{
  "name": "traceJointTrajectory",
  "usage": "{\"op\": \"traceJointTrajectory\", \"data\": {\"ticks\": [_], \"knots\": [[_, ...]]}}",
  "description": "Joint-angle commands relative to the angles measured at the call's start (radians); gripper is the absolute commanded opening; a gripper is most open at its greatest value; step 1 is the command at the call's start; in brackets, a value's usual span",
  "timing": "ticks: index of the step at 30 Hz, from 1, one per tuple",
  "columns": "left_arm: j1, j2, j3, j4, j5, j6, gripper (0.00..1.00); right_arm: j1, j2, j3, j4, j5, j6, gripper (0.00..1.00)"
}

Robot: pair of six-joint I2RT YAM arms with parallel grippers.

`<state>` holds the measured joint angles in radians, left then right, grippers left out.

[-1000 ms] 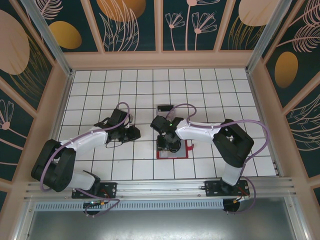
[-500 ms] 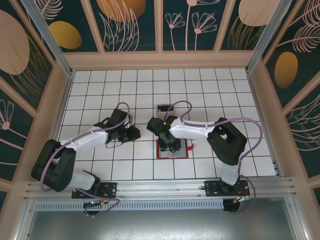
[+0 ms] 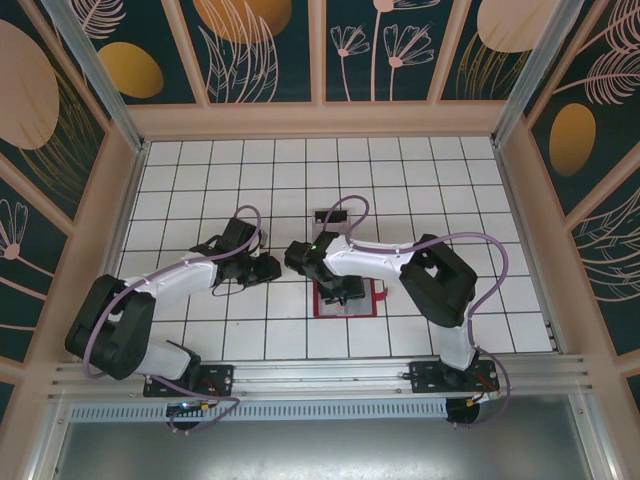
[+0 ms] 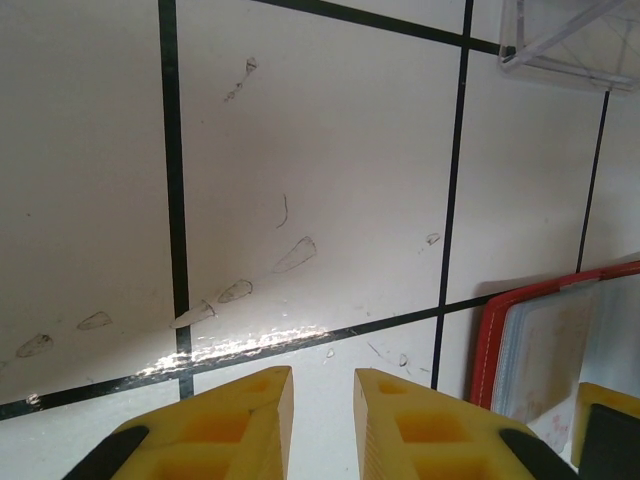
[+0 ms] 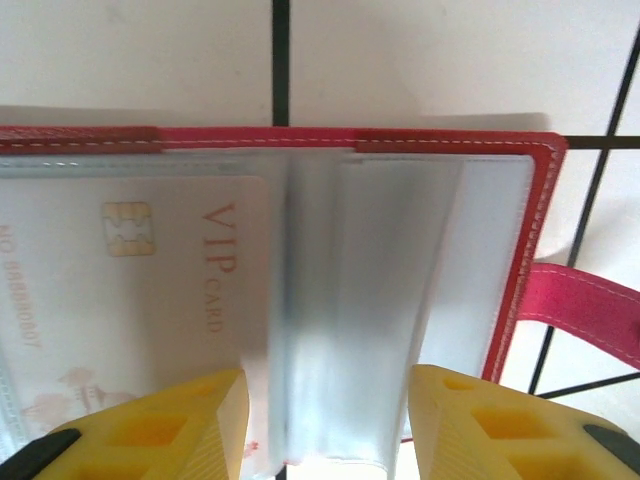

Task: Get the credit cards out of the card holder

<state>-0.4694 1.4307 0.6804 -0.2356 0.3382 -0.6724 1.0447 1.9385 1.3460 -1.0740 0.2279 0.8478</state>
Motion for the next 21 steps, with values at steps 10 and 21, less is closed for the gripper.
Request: {"op": "traceJointTrajectory", "data": {"ticks": [10,21], "knots": [[0.002,0.034,0.061,-0.008,0.031,0.028,0.25,0.0,-0.059,-0.034,-0.086,0.091,0.058,0.48],[-0.1,0.087,0.128,-0.039,-0.004,0.008,0.25,-0.071,-0.215,-0.207,0.0,0.07,0.045,0.48]]}}
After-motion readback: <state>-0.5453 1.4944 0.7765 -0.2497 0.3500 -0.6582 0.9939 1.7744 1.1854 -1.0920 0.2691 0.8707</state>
